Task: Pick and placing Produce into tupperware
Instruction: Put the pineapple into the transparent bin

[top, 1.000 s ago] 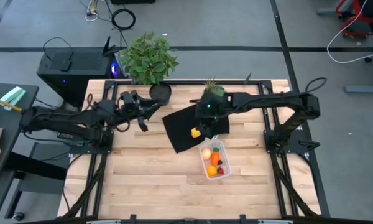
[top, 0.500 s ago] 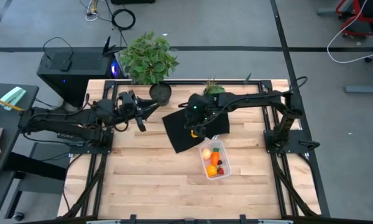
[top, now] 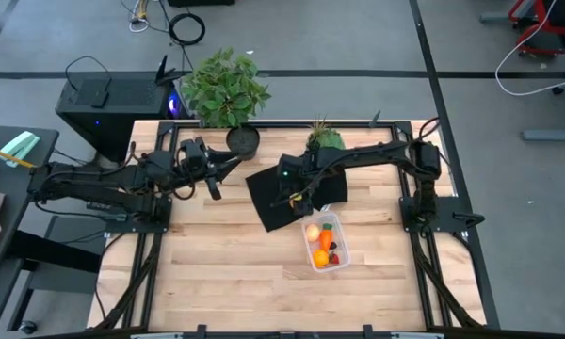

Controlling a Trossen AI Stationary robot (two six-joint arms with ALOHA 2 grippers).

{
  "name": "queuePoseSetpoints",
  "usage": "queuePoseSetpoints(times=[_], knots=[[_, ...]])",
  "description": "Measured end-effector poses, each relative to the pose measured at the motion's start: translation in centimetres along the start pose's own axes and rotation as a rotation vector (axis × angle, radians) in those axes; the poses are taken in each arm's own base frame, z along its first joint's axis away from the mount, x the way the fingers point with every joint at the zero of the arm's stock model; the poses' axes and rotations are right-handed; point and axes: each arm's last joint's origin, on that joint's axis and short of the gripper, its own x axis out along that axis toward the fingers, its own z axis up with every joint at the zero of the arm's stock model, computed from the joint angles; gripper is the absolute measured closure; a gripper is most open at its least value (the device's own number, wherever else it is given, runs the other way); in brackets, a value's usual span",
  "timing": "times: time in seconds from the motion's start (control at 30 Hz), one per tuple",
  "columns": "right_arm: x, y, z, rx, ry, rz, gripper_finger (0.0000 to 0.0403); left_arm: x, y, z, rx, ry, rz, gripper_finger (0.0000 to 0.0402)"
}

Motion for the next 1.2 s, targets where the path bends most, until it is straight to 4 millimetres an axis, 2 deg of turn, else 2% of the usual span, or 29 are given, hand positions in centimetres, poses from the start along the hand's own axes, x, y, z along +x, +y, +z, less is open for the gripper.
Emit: queuePoseSetpoints(times=[0.17,0.33,0.87,1.2], knots=[[0.4,-0.1,0.0,-0.005,0.012,-0.008,0.0055,0.0,0.0,0.0,0.003,0.004,0.001,0.028],[1.6,-0.3,-0.2,-0.017,0.054,-0.01,0.005,0.0,0.0,-0.1,0.006,0.014,0.003,0.028],[3.5,-0.6,-0.4,-0.042,0.102,-0.02,0.005,0.0,0.1,-0.3,0.013,0.033,0.008,0.0289],[3.6,-0.6,-0.4,-0.054,0.097,-0.02,0.0053,0.0,0.1,-0.4,0.014,0.036,0.008,0.0286]])
